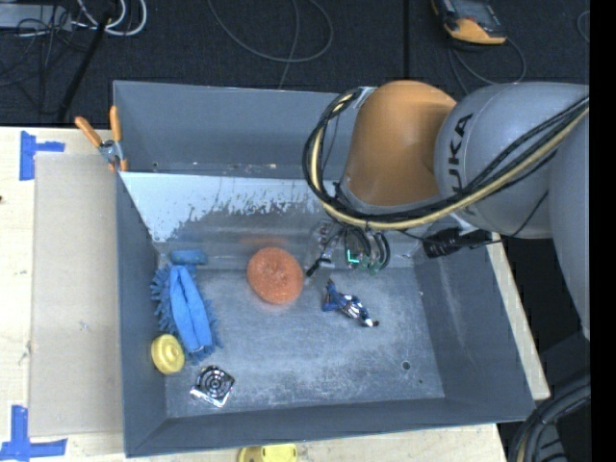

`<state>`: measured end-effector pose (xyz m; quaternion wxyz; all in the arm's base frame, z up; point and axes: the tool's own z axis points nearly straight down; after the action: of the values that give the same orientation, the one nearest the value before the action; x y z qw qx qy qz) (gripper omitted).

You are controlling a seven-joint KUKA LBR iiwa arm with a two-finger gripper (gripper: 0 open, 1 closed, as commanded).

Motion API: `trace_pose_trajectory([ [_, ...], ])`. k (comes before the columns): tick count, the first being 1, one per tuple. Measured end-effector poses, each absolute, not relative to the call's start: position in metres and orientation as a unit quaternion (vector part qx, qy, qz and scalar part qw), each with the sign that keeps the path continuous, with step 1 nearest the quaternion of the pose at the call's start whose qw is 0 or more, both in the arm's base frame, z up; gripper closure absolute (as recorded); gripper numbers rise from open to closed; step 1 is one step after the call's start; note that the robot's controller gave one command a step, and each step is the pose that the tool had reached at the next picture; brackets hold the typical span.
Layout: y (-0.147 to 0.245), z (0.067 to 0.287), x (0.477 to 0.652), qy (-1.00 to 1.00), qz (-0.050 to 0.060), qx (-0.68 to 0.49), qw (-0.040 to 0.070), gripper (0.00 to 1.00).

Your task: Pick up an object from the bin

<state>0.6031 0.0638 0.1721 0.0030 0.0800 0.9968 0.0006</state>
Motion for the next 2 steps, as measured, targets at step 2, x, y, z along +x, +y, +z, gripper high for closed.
trace_pose_trajectory([
  [2, 0.07, 0.143, 0.611, 1.0, 0.0, 0.024, 0.001, 0.0],
])
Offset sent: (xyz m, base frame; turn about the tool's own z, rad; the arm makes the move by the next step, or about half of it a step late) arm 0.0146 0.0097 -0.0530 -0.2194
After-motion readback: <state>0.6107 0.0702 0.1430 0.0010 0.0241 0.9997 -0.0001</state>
